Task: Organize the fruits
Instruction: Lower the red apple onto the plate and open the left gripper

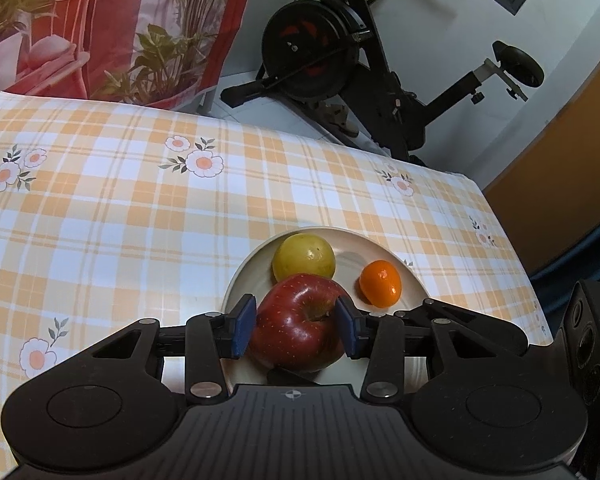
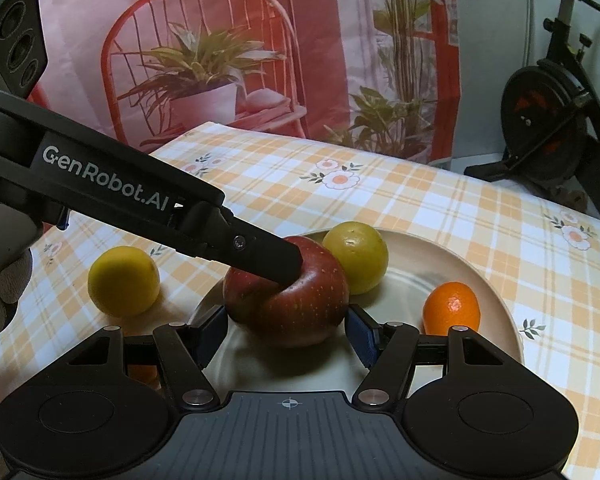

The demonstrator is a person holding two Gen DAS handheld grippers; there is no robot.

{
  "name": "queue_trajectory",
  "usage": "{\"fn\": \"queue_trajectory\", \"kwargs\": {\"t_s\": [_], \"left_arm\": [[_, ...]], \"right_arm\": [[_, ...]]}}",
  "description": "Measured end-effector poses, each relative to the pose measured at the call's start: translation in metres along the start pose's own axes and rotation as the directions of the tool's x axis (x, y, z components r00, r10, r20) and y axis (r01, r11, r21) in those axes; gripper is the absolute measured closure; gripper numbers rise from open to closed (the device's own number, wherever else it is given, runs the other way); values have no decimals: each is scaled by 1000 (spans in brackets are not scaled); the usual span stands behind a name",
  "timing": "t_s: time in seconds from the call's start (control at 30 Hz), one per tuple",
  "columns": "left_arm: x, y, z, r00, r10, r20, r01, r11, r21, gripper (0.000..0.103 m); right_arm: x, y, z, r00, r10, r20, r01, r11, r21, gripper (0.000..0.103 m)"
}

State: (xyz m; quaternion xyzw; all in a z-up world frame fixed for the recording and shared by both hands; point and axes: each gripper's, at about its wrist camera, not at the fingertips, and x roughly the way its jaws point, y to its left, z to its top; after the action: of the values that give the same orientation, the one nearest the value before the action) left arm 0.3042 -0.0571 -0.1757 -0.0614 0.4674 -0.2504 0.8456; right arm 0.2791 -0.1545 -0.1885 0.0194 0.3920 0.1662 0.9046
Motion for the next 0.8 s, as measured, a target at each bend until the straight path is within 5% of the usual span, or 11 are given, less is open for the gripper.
{"fn": "queue_trajectory", "kwargs": {"t_s": [0.8], "left_arm": [[-13, -4, -6, 988, 140, 61, -143, 989, 38, 55]], "right_arm": [[-54, 2, -15, 999, -32, 35, 31, 999, 14, 43]]}}
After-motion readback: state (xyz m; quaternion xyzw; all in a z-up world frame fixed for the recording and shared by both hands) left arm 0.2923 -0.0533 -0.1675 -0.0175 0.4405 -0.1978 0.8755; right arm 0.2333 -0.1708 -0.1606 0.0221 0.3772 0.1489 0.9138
